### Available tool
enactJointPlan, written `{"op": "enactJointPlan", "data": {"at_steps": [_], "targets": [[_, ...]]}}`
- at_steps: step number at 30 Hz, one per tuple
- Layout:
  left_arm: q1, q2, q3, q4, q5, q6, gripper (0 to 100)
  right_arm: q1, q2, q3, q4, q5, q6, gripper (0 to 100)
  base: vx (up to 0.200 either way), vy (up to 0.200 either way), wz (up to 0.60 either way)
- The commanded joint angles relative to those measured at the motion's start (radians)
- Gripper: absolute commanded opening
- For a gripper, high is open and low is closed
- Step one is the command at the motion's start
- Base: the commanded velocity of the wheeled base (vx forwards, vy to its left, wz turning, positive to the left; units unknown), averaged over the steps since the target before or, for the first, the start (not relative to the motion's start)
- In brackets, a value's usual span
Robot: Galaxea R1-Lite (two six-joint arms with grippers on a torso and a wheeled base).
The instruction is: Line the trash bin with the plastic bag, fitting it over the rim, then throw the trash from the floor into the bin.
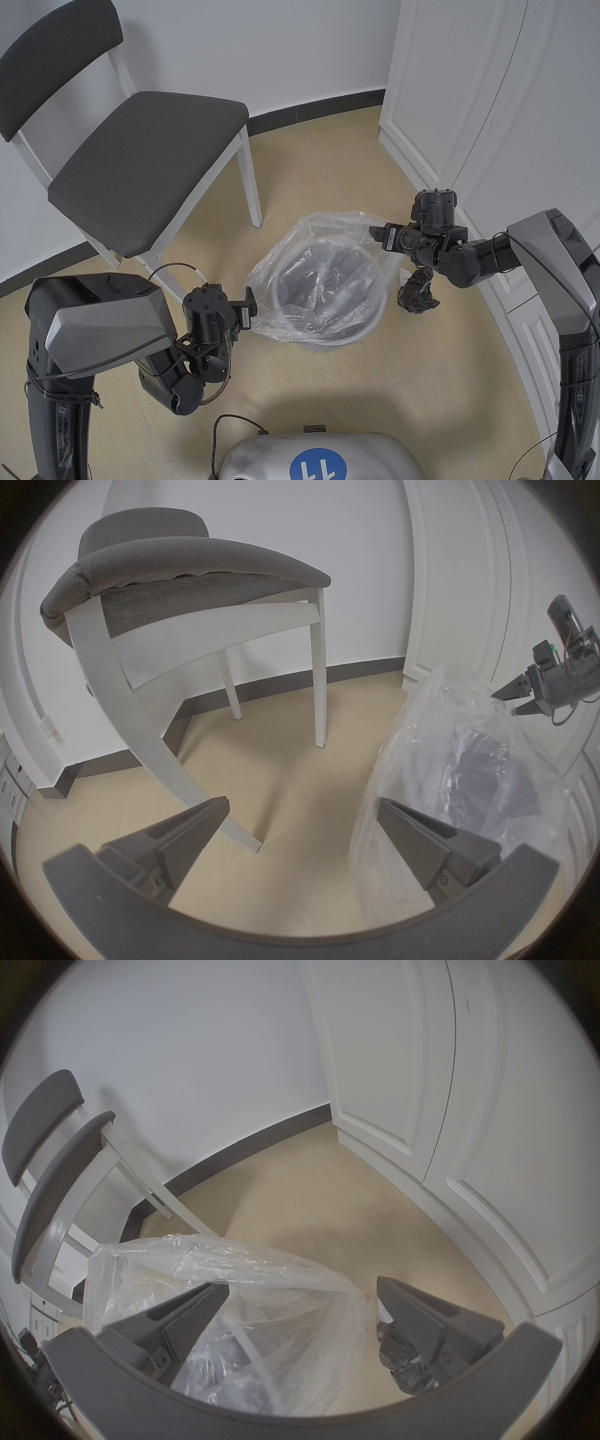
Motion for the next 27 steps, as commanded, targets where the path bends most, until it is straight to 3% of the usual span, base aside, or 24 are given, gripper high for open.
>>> {"op": "enactJointPlan", "data": {"at_steps": [1,8,27], "targets": [[0.005,0.031,-0.033,-0.002,0.008,-0.003,100,0.002,0.027,-0.021,-0.016,0.001,0.005,100,0.0,0.0,0.0],[0.011,0.06,-0.082,-0.004,0.013,-0.018,100,0.012,0.108,-0.079,-0.125,-0.004,0.034,100,0.0,0.0,0.0],[0.04,0.109,-0.151,-0.008,0.045,-0.018,100,0.01,0.243,-0.258,-0.125,0.009,0.185,100,0.0,0.0,0.0]]}}
